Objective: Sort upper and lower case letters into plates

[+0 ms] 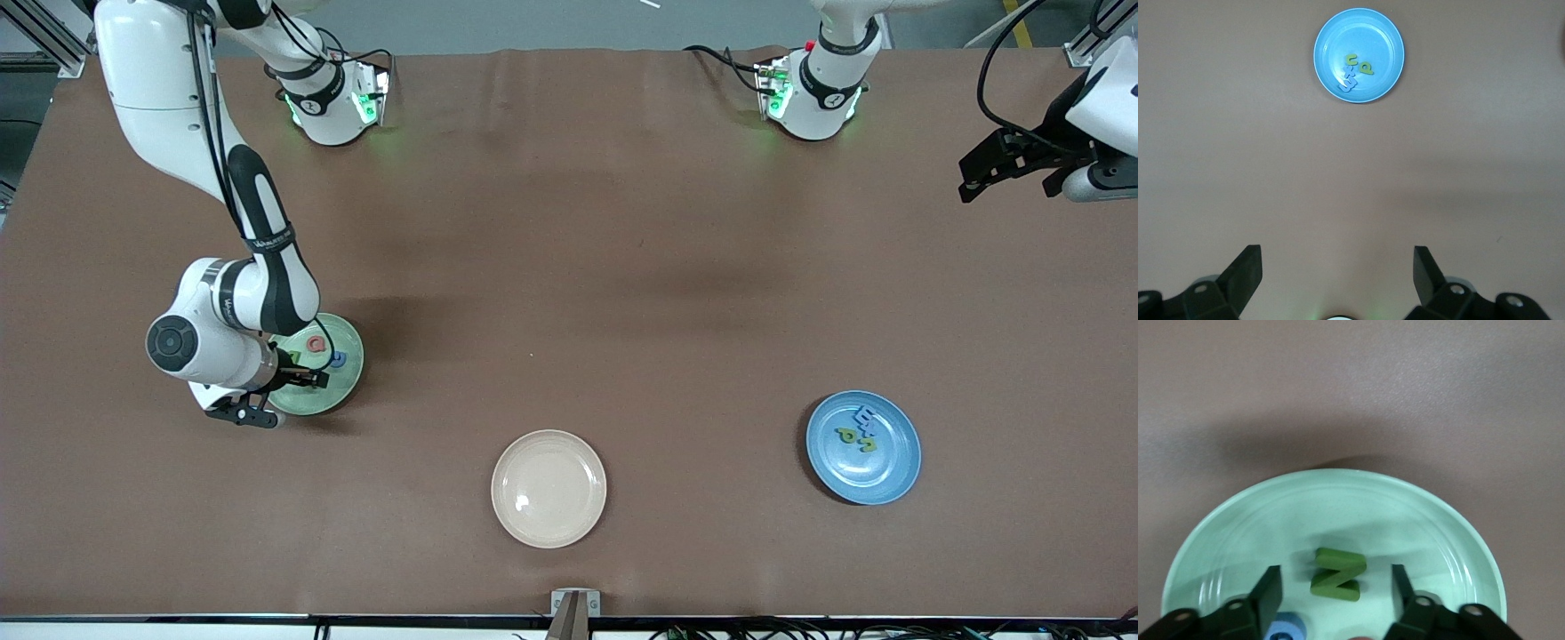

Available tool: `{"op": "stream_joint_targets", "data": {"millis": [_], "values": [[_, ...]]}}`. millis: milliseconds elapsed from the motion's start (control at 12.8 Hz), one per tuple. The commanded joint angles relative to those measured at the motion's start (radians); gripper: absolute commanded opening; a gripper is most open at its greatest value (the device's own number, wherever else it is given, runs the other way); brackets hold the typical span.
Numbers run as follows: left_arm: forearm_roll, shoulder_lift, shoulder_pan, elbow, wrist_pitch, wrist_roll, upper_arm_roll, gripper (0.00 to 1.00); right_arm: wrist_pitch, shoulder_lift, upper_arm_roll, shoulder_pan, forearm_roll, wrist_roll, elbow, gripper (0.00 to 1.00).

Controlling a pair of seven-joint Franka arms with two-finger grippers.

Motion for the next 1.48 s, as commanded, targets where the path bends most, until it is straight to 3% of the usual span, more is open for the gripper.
{"op": "stream_joint_targets", "data": {"millis": [0,312,624,780,1014,1404], "values": [[-0.017,-0.018,0.006,-0.009,0.010,0.022,0.002,1.00,-0.117,-0.066,0.011,-0.007,0.008,-0.007,0.044,1.00],[-0.038,-0.018,0.006,-0.003,0.013,0.019,0.003,1.00,-0.410,-0.119,-0.038,-0.009,-0.012,-0.010,0.216,1.00],[-0.040,-0.021,0.008,-0.005,0.007,-0.001,0.003,1.00,-0.696,-0.131,-0.082,-0.021,-0.133,-0.023,0.453,1.00],[-0.040,-0.016,0.008,-0.005,0.010,-0.001,0.003,1.00,-0.764,-0.131,-0.113,-0.023,-0.133,-0.074,0.529,1.00],[-0.040,-0.015,0.012,-0.005,0.019,0.000,0.005,1.00,-0.794,-0.137,-0.173,-0.023,-0.124,-0.174,0.558,1.00],[-0.038,-0.019,0.029,-0.011,0.019,0.008,0.005,1.00,-0.788,-0.136,-0.176,-0.035,-0.131,-0.168,0.633,1.00]]}}
